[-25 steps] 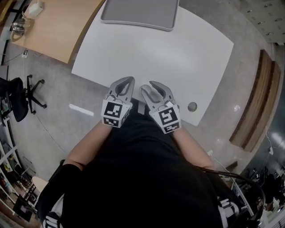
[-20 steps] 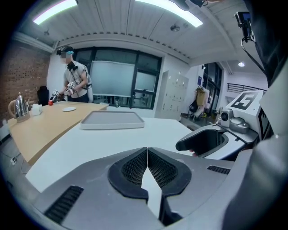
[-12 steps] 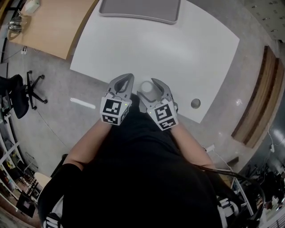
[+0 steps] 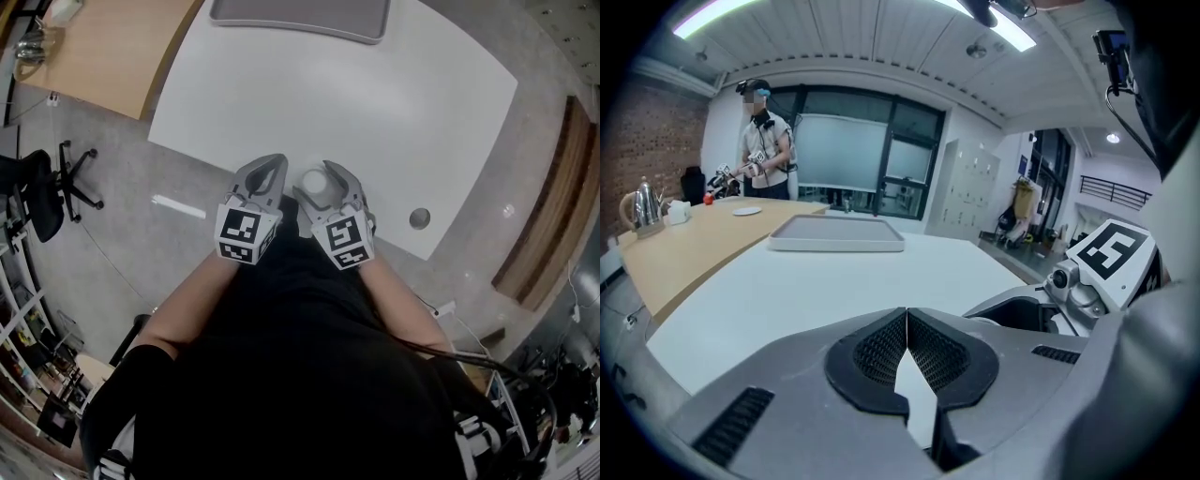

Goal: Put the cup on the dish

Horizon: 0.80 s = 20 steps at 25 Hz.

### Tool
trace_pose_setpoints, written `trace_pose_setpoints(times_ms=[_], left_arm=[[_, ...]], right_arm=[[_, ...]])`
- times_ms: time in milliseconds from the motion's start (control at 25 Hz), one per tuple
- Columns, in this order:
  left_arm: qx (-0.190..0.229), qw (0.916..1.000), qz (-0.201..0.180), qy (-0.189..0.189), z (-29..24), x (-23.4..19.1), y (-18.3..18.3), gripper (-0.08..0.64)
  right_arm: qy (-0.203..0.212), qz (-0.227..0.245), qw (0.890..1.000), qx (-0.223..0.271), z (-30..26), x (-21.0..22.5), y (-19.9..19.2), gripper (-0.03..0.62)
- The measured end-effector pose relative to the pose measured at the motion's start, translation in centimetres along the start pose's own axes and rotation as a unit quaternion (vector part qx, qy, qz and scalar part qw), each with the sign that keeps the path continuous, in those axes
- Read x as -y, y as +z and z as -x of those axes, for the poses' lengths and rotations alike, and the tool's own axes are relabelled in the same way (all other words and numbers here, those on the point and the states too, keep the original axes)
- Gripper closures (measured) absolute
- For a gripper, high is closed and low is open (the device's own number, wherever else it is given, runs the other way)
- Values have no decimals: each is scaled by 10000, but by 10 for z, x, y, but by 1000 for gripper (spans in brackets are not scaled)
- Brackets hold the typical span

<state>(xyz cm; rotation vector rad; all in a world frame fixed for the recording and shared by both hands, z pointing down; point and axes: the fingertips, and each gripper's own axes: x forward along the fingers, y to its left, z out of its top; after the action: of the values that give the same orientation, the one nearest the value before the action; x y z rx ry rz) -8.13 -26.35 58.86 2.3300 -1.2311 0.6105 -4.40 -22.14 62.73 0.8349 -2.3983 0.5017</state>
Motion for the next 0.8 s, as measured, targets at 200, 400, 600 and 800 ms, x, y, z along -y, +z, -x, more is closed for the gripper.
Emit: trace_pose_setpoints(times_ms=[200,400,600,800], left_arm=[[-180,9998,76,-15,-5,-2,-14,551],[-221,9997,133,-1,-8,-2,-20,551],[-220,9997,138,-2,-6,-2,-22,551],[-156,9998,105,33,-2,1,-15,551]], right_arm=[[26,5,10000,-95,-13,-2,-9,324],[-94,127,9998,-144,-18,4,-11,324],[-253,484,9983,-210,-22,7,-10,325],[-290,529,9979,-227,-20,8,-8,327]])
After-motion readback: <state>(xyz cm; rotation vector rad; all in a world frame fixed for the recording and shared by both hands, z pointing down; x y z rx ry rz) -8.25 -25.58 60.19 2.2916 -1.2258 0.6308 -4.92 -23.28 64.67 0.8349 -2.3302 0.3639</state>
